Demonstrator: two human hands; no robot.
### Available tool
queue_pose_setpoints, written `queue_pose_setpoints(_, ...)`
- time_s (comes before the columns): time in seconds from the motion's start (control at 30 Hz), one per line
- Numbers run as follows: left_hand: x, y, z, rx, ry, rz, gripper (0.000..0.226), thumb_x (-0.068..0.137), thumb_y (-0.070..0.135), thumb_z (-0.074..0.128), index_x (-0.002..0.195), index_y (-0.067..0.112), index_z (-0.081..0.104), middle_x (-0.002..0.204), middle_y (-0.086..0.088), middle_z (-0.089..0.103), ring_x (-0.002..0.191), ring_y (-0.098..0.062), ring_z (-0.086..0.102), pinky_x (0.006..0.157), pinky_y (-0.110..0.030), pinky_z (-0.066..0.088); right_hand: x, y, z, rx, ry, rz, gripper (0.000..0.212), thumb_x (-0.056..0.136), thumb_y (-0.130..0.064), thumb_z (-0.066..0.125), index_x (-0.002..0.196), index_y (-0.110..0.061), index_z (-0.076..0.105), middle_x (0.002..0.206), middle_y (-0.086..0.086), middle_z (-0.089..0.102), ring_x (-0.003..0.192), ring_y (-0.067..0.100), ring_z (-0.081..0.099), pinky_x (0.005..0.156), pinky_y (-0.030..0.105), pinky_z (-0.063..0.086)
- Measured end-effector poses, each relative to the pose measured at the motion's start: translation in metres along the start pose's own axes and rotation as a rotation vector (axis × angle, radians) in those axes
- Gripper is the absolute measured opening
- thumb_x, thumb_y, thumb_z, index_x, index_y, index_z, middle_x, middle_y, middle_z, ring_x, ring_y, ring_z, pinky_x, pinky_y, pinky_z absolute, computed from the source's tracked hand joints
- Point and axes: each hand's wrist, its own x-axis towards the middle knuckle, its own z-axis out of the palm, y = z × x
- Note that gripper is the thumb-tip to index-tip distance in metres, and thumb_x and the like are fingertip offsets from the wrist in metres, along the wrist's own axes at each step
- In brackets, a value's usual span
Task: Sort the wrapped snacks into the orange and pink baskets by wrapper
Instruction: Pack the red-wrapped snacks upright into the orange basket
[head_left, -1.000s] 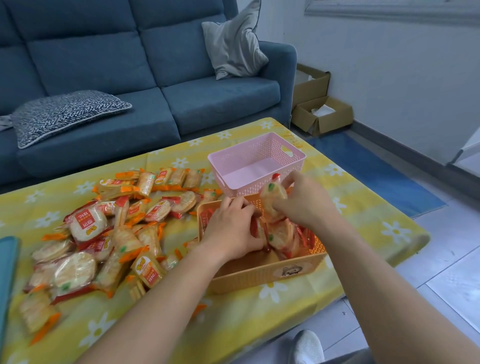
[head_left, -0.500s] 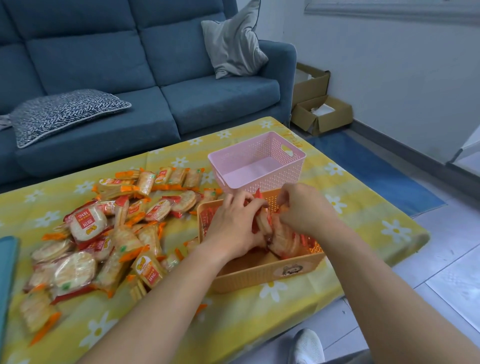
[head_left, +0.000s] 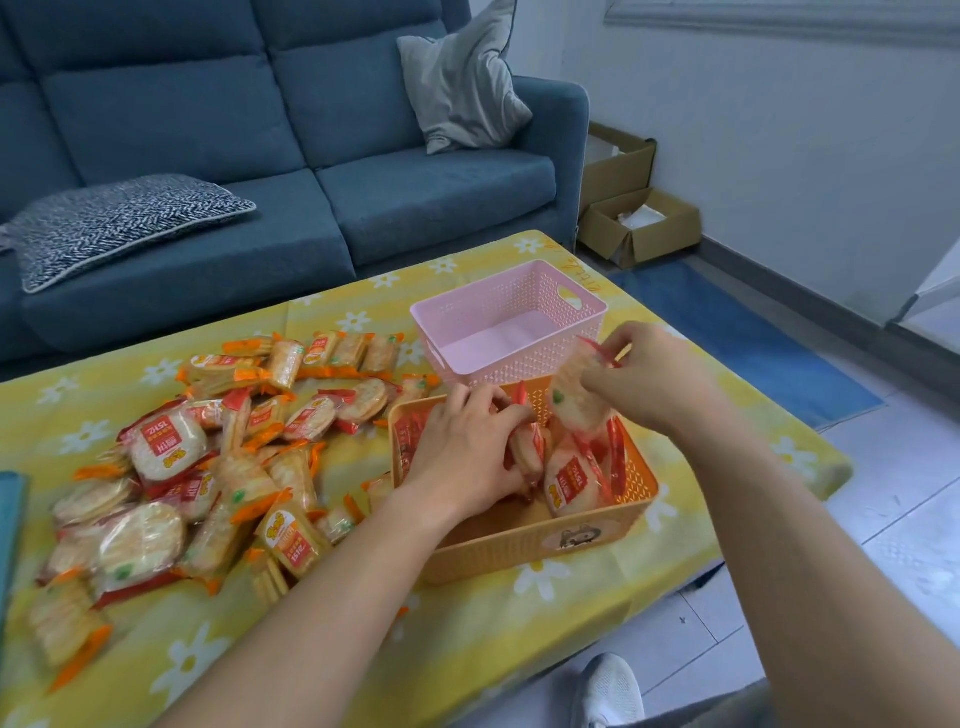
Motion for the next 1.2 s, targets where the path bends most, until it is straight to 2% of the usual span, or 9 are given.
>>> queue_pose_setpoints(0.13,0.002,0.002,0.001,0.015,-0.045,0.011,0.054,0.079,0.056,0.067,0.131,0.046,0.058,0.122,0.008,0.039,0.115,-0.021,0.035,0.101,-0.04,0.036,-0.005,-0.001,0.022,-0.01,-0.036,0.021,0.025,0.089,-0.034,0.06,0.088,-0.009,0.06,0.075,0.013,0.069,0.066,0.029,0.069,0.061,0.044,0.061)
queue_pose_setpoints(0.2,0.002,0.0,0.001,0.014,-0.057,0.014,0.054,0.079,0.058,0.067,0.132,0.047,0.058,0.122,0.009,0.038,0.115,-0.021,0.033,0.101,-0.04,0.035,-0.003,0.002,0.034,-0.081,-0.023,0.01,0.022,0.088,-0.028,0.06,0.078,-0.009,0.054,0.069,0.009,0.061,0.059,0.025,0.061,0.046,0.033,0.048)
queue_pose_setpoints(0.3,0.003,-0.001,0.003,-0.015,-0.044,0.024,0.063,0.08,0.055,0.069,0.14,0.046,0.05,0.132,0.01,0.041,0.119,-0.021,0.034,0.103,-0.041,0.035,-0.001,0.004,0.048,-0.148,-0.02,-0.035,0.031,0.086,-0.024,0.061,0.064,-0.012,0.045,0.061,0.006,0.049,0.059,0.028,0.05,0.043,0.029,0.029)
queue_pose_setpoints(0.57,0.002,0.007,0.013,0.018,-0.055,0.061,0.099,0.071,0.043,0.076,0.153,0.041,0.02,0.15,0.011,0.032,0.134,-0.021,0.032,0.105,-0.042,0.034,0.001,0.004,0.041,-0.14,-0.338,-0.18,0.024,0.088,-0.026,0.061,0.083,-0.006,0.074,0.079,0.014,0.071,0.076,0.029,0.065,0.068,0.037,0.052)
queue_pose_setpoints(0.67,0.006,0.005,0.012,0.109,-0.014,0.037,0.085,0.072,0.048,0.075,0.146,0.041,0.033,0.147,0.009,0.036,0.132,-0.024,0.035,0.104,-0.044,0.032,0.002,0.007,0.036,-0.15,-0.226,-0.148,0.019,0.087,-0.018,0.058,0.089,-0.01,0.074,0.086,0.011,0.071,0.081,0.028,0.065,0.07,0.037,0.055)
queue_pose_setpoints(0.77,0.008,0.01,0.013,0.181,0.011,0.019,0.075,0.071,0.048,0.074,0.138,0.039,0.041,0.141,0.005,0.041,0.128,-0.027,0.039,0.103,-0.045,0.033,-0.002,0.005,0.03,-0.251,-0.1,-0.125,0.014,0.083,-0.028,0.064,0.084,-0.013,0.062,0.08,0.005,0.063,0.075,0.024,0.061,0.057,0.033,0.049)
queue_pose_setpoints(0.93,0.009,0.021,0.018,0.198,0.063,0.012,0.054,0.082,0.034,0.063,0.133,0.031,0.045,0.14,-0.004,0.043,0.126,-0.032,0.04,0.1,-0.046,0.034,-0.019,0.0,0.04,-0.442,-0.213,-0.071,0.036,0.077,-0.044,0.069,0.063,-0.018,0.048,0.06,-0.001,0.059,0.06,0.021,0.06,0.047,0.024,0.039)
queue_pose_setpoints(1.1,0.007,0.011,0.012,0.136,-0.013,-0.002,0.071,0.073,0.046,0.072,0.137,0.044,0.041,0.145,0.0,0.034,0.132,-0.029,0.033,0.104,-0.047,0.03,-0.019,-0.007,0.022,-0.486,-0.244,-0.056,0.029,0.08,-0.031,0.065,0.065,-0.016,0.045,0.066,0.0,0.052,0.06,0.021,0.051,0.049,0.026,0.037)
queue_pose_setpoints(1.2,0.005,-0.003,0.004,0.072,-0.083,-0.024,0.074,0.073,0.056,0.071,0.141,0.052,0.039,0.15,0.004,0.03,0.137,-0.026,0.026,0.108,-0.049,0.026,-0.009,-0.01,-0.005,-0.404,-0.097,-0.07,0.017,0.082,-0.023,0.057,0.068,-0.015,0.054,0.065,0.002,0.056,0.06,0.021,0.056,0.049,0.027,0.041)
